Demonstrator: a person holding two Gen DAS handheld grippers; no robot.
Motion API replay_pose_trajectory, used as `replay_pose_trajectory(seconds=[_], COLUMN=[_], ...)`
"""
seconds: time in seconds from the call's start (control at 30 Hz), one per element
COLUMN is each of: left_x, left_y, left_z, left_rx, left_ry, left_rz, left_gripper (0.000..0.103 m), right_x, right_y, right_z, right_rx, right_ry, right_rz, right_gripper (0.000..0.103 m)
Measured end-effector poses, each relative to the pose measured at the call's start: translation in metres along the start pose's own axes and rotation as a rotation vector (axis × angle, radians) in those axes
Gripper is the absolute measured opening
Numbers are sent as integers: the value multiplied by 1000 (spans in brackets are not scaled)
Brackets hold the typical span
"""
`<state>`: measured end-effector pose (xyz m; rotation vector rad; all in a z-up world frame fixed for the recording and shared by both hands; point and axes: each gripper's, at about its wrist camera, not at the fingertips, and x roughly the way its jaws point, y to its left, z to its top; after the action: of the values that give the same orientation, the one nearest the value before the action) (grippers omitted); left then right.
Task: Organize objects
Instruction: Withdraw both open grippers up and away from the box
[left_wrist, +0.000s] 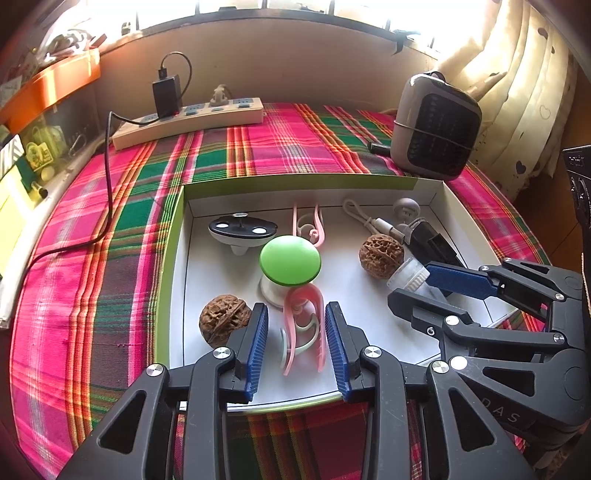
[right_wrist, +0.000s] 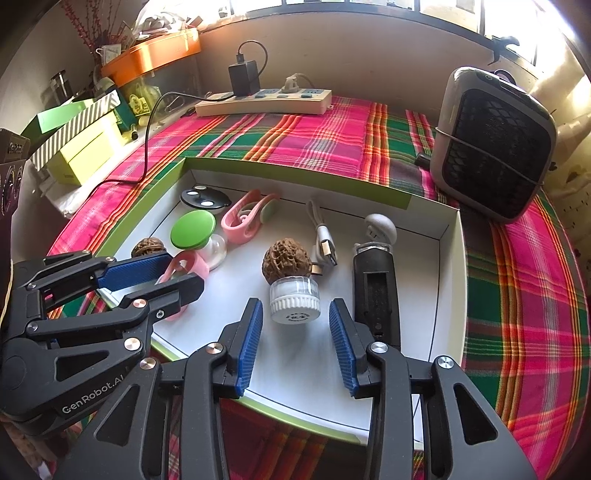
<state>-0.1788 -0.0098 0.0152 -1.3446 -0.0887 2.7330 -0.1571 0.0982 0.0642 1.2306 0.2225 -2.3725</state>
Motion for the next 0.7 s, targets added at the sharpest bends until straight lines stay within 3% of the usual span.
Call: replay_pose_trajectory(seconds=[0.17, 0.7], left_x=[-7, -38], left_y=[-2, -6], left_z=[-1, -10], left_rx=[-4, -14], left_ry=[-14, -79], left_rz=[-1, 58], left_gripper=[36, 37], right_x=[-5, -30], right_y=[-1, 5], right_z=[-2, -11], right_rx=[14, 51], right_ry=[-12, -73], right_rz=[-6, -39], right_gripper=[39, 40])
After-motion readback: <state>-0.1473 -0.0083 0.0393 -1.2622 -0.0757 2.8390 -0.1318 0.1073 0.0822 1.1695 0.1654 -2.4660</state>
